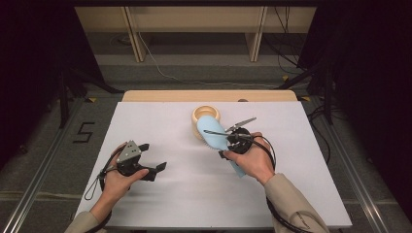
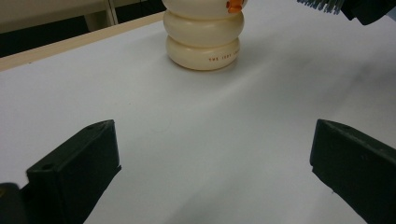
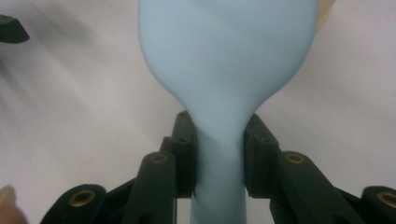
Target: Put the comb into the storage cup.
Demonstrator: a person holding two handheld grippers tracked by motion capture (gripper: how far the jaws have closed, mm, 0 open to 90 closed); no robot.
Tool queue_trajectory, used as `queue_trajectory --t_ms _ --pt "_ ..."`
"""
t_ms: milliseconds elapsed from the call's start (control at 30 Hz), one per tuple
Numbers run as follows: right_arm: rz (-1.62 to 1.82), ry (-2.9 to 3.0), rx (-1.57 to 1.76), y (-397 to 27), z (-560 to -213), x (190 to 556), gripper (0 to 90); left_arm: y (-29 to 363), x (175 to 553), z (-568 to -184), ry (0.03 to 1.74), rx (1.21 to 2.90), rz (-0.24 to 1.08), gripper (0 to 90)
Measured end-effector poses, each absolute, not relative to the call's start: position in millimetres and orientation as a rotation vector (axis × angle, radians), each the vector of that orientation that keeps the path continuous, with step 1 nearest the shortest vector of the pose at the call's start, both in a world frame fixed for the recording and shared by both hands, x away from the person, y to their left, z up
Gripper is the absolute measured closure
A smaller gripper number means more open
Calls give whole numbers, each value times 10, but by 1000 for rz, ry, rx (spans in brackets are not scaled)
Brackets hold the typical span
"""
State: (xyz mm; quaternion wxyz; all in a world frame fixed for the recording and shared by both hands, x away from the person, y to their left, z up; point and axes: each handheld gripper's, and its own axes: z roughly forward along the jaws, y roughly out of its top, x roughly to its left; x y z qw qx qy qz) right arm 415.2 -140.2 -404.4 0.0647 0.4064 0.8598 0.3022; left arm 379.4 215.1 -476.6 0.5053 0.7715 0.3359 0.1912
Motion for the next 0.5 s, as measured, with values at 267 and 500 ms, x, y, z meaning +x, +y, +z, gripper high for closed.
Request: queue_trajectory --t_ms 267,500 --pt "987 2548 1241 -1366 -4052 4144 701 2145 3792 -4764 810 1856 459 9" --pt "1026 2531 1241 -1347 -4073 4142 701 2145 3790 -4761 813 1852 456 9"
